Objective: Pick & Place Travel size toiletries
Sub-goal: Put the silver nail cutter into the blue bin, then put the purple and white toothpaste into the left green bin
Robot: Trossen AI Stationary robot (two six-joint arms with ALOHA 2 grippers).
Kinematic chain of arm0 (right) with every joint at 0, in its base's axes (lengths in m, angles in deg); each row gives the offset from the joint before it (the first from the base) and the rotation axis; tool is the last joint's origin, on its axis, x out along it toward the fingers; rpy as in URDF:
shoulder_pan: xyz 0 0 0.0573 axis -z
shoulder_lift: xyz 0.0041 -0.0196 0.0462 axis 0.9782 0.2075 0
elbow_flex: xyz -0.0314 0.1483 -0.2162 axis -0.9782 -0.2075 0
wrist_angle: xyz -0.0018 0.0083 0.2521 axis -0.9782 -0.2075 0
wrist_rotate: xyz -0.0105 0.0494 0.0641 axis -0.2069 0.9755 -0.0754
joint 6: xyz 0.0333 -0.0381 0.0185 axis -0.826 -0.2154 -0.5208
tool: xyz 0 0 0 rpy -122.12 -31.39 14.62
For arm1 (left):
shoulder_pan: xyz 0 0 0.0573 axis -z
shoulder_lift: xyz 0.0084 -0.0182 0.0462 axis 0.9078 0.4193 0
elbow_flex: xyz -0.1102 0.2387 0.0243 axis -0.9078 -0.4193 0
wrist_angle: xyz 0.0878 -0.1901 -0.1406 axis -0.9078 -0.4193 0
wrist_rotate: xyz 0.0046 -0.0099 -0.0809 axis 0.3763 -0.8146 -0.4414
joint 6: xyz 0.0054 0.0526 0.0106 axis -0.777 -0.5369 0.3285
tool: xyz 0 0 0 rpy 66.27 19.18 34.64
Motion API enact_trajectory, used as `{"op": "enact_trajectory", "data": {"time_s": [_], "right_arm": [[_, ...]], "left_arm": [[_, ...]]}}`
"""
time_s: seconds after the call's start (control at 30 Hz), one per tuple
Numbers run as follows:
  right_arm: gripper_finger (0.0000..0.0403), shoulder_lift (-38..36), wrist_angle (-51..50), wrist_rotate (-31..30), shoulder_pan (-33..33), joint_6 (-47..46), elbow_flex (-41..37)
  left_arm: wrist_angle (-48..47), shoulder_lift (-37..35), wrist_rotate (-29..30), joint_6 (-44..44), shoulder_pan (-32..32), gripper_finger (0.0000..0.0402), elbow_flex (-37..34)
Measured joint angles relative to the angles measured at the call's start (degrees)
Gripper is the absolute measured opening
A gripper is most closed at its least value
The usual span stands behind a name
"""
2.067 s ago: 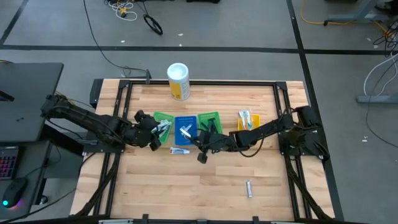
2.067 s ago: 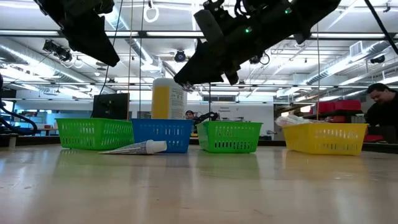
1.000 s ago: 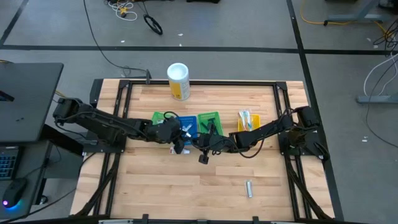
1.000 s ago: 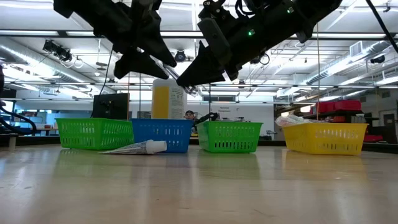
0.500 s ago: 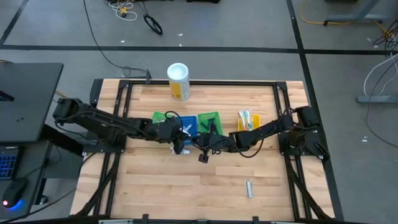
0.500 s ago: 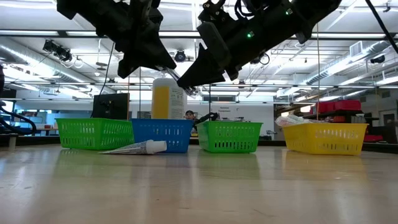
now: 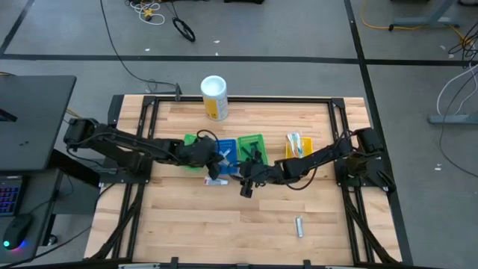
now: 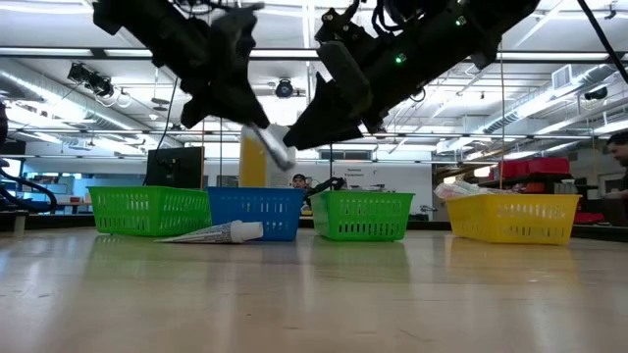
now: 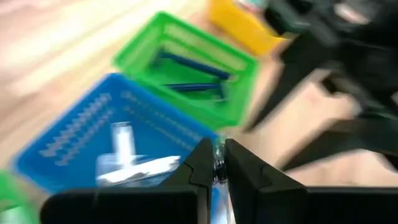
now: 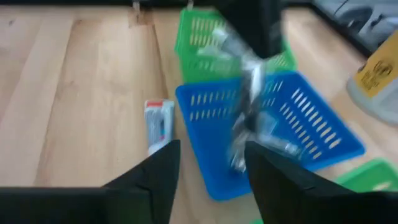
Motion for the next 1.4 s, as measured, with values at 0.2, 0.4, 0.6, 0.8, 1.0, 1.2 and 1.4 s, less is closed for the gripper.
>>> {"op": "enact_trajectory", "data": {"time_s": [0.2, 0.4, 0.6, 0.8, 1.0, 1.2, 1.4], "right_arm": [[0.021, 0.0, -8.04, -0.66, -2.19, -5.6, 0.0], [0.0212, -2.39, -16.4, -3.14, -5.77, -10.95, 0.0], [0.0212, -6.01, -22.59, 0.18, -9.52, -16.52, 0.0], [0.0212, -7.7, -26.45, 1.41, -12.75, -20.85, 0.0], [0.0213, -7.96, -28.31, 1.32, -13.66, -20.94, -0.02], [0.0213, -7.96, -28.11, 1.27, -13.66, -21.77, 0.0], [0.0213, -7.96, -28.04, 1.29, -13.66, -22.38, 0.0]], "left_arm": [[-5.46, -0.01, 1.33, -0.34, -3.62, 0.0043, 0.0], [-5.94, 0.01, -0.34, -4.33, -6.42, 0.0033, 0.0], [-4.32, 6.33, -1.86, -6.08, -7.86, 0.0044, 0.0], [-2.42, 9.53, -1.05, -6.25, -7.89, 0.0048, 0.0], [-2.27, 9.41, -1.39, -8.05, -7.89, 0.0063, 0.0], [-2.92, 9.41, -1.63, -11.07, -7.89, 0.0113, 0.19], [-5.8, 6.67, 0.51, -19.23, -6.26, 0.0161, 2.75]]}}
